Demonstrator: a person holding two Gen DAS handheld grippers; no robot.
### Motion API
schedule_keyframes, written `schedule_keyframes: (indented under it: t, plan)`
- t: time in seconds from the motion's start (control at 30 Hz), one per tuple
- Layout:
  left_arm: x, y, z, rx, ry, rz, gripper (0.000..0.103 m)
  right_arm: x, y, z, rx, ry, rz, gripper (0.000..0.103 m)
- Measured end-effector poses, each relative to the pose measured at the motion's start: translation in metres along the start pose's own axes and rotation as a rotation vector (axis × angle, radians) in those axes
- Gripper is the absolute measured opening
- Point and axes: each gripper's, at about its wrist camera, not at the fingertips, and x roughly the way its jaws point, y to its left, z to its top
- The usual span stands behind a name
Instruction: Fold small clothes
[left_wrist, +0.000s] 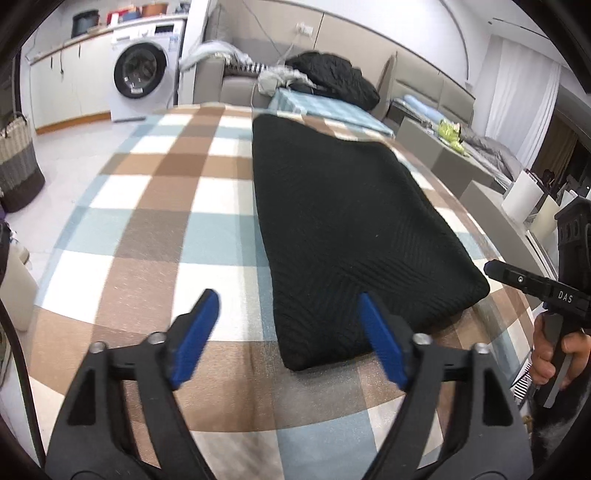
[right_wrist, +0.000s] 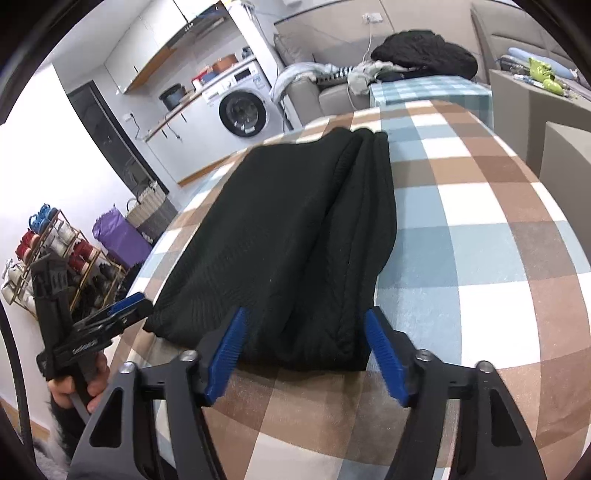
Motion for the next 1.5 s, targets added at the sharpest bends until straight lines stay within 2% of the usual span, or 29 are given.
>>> schedule_keyframes:
  t: [0.07,0.13,0.17,0.43,0.63,0.77,0.87,1.0,1.2,1.5]
  plan:
    - [-0.007,-0.002,-0.002,0.019,-0.030,0.016,0.086,-0.003,0.001,-0.001,-0.024,-0.030,-0.007,0.088]
    - [-0.015,-0.005,-0.006,0.036,-0.067,0.036,0.093,-0.005,0.004,-0.002,-0.057,-0.053,-0.029,0.102]
    - [-0.018,-0.006,-0.007,0.041,-0.077,0.040,0.099,-0.007,0.006,-0.003,-0.073,-0.071,-0.039,0.103]
    - [-0.035,-0.014,-0.019,0.062,-0.150,0.095,0.102,-0.021,0.024,-0.014,-0.184,-0.182,-0.031,0.103]
    - [-0.051,-0.020,-0.026,0.081,-0.245,0.105,0.102,-0.027,0.042,-0.028,-0.288,-0.243,-0.050,0.103]
    - [-0.060,-0.020,-0.027,0.065,-0.288,0.077,0.102,-0.032,0.039,-0.033,-0.248,-0.280,0.010,0.103]
    - [-0.061,-0.021,-0.030,0.077,-0.309,0.083,0.102,-0.035,0.034,-0.038,-0.229,-0.337,-0.002,0.103]
    - [-0.054,-0.022,-0.034,0.090,-0.304,0.082,0.102,-0.032,0.027,-0.041,-0.232,-0.343,-0.016,0.103]
    - [-0.050,-0.020,-0.036,0.089,-0.297,0.072,0.102,-0.036,0.024,-0.044,-0.217,-0.358,0.022,0.103]
    - [-0.043,-0.021,-0.038,0.106,-0.282,0.111,0.102,-0.034,0.029,-0.047,-0.245,-0.350,0.016,0.103]
